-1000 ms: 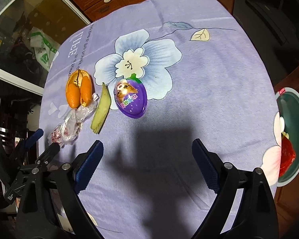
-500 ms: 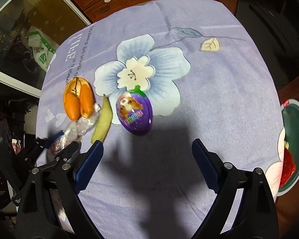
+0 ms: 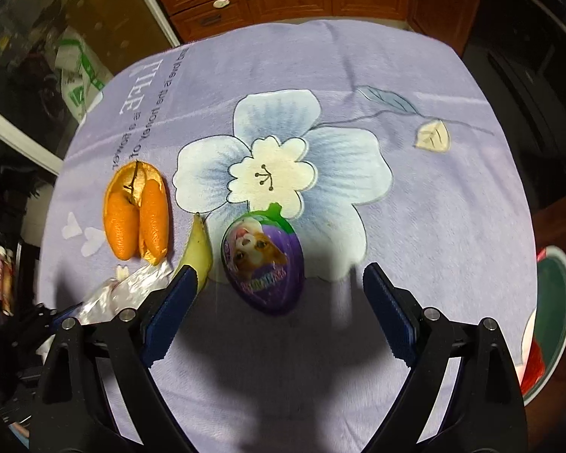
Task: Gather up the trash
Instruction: 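Grasp the clear plastic wrappers with the left tool while the right tool grasps the purple candy egg, then carry the wrappers and purple candy egg over the teal bin and release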
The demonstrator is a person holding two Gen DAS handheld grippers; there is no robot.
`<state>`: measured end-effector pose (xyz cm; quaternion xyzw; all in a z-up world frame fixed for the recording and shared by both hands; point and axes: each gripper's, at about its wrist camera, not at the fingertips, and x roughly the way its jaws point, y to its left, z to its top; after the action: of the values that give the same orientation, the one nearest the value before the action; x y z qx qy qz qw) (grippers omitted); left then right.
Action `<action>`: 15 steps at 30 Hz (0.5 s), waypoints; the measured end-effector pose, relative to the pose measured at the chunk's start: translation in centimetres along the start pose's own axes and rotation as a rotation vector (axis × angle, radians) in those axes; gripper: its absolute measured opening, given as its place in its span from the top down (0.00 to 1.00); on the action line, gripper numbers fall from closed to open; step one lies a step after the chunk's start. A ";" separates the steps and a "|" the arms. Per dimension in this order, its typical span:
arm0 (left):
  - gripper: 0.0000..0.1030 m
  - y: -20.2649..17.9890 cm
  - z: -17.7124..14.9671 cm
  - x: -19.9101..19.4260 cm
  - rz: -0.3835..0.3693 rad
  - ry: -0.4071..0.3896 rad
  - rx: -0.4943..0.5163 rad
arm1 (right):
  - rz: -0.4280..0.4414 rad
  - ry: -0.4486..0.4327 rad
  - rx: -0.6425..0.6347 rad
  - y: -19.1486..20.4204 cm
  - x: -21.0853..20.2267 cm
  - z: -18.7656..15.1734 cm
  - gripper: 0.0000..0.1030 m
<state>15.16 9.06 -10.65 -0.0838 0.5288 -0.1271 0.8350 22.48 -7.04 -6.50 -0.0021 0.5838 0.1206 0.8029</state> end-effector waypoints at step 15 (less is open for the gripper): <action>0.63 -1.4 0.0 -0.4 0.045 -0.004 -0.011 | 0.012 -0.032 -0.050 0.2 -0.6 -1.0 0.60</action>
<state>14.79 7.83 -9.89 -0.0766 0.5296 -0.1051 0.8382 21.39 -7.13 -6.26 -0.0166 0.5675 0.1401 0.8112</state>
